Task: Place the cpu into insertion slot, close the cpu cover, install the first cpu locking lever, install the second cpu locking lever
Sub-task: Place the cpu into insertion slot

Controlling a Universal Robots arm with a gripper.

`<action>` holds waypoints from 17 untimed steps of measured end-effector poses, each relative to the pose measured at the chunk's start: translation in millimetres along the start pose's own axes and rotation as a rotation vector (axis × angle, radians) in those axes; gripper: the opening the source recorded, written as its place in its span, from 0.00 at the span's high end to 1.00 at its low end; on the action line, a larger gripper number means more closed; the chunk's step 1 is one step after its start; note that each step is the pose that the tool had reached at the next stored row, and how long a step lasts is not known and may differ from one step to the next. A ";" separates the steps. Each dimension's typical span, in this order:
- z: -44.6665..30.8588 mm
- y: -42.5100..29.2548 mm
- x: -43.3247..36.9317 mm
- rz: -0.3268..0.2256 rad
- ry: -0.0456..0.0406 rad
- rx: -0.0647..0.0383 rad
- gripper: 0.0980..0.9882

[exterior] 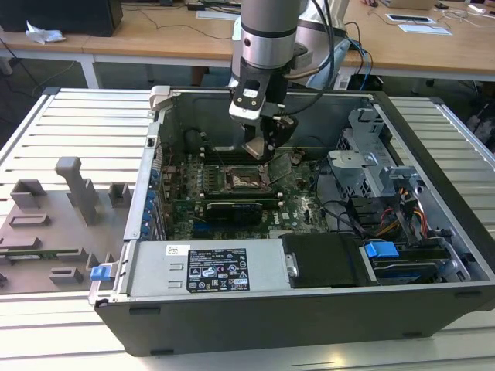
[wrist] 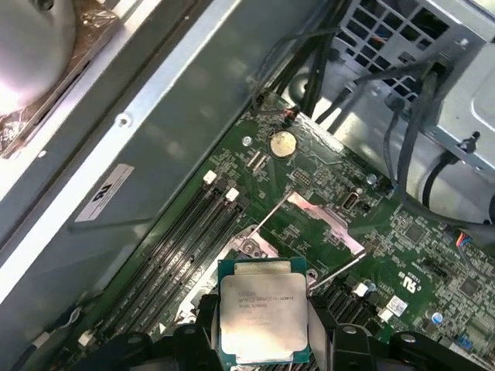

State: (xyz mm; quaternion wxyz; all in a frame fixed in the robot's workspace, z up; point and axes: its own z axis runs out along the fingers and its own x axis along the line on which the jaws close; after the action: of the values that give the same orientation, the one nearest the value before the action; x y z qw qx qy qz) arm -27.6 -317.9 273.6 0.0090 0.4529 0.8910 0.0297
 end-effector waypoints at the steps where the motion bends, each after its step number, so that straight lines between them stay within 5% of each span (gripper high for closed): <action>1: 0.0 0.0 0.0 0.016 -0.0013 0.000 0.50; 17: 0.3 0.0 0.0 0.221 -0.0172 0.000 0.50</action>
State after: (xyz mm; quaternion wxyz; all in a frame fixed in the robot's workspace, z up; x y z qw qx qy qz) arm -27.6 -317.9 273.3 0.0132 0.5486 0.8355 0.0264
